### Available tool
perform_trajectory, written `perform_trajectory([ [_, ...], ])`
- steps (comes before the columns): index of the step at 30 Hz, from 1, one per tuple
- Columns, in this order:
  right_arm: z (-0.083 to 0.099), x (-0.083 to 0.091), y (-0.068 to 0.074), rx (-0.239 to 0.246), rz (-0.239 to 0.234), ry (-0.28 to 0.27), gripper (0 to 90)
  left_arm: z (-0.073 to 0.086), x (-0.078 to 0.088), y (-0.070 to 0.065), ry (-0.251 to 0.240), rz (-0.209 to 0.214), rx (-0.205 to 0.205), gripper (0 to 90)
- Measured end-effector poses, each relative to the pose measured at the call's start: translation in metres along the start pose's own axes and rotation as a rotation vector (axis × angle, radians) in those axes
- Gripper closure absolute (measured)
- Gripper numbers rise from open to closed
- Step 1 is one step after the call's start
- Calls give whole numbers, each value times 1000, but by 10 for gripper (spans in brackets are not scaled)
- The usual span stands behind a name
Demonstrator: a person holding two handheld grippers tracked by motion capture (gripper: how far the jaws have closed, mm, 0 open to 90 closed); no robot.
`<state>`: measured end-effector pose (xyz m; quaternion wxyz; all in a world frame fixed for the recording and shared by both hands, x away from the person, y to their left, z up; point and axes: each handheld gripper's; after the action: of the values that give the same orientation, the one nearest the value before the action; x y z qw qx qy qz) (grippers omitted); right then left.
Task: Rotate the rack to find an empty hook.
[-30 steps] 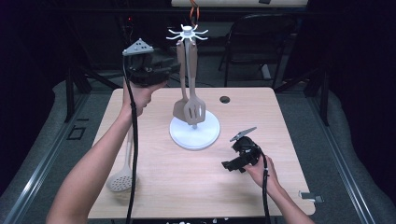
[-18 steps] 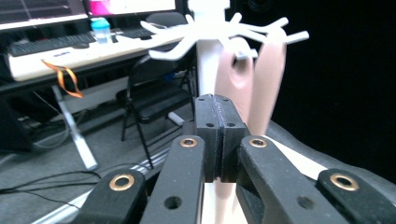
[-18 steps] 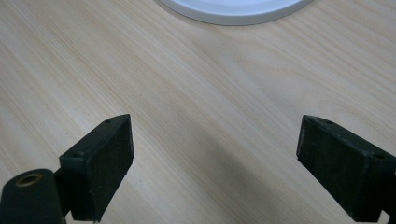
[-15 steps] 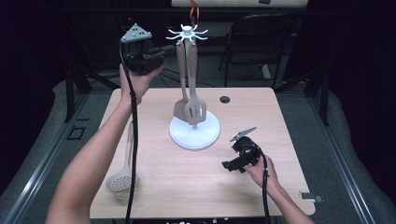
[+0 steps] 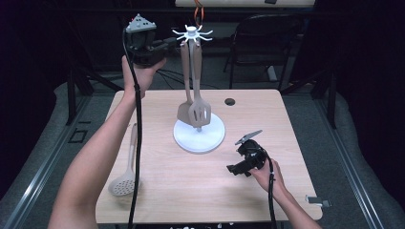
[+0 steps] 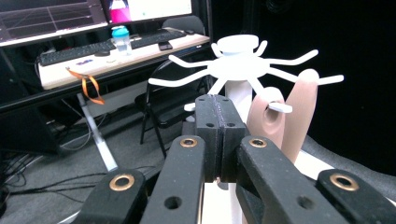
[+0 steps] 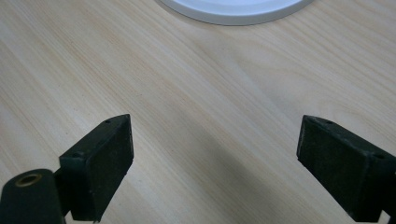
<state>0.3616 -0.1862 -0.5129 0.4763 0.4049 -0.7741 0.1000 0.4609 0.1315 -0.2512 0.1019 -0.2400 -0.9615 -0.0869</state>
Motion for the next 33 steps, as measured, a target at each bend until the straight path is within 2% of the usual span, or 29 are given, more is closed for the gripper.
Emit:
perform_trajectory([
  [17,0,0,0,16,11,4,105,-5,-10,8,21,-46,-1,898],
  [25,0,0,0,13,14,2,105,5,4,5,11,-15,-19,898],
  [27,0,0,0,16,14,4,105,8,9,4,9,4,-23,898],
  [30,0,-1,1,24,18,3,105,11,16,1,8,21,-40,898],
  [33,-1,-1,2,10,9,2,105,12,23,-2,5,35,-56,898],
])
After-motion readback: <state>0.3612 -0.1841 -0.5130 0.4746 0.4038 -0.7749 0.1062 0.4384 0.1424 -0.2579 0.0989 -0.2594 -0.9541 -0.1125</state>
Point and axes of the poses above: each handheld gripper's, and its own axes: x roughly backward along the jaws, z roughly out of its underside, y roughly to its left, and after that the axes turned 11 degrees about -z, right-handed
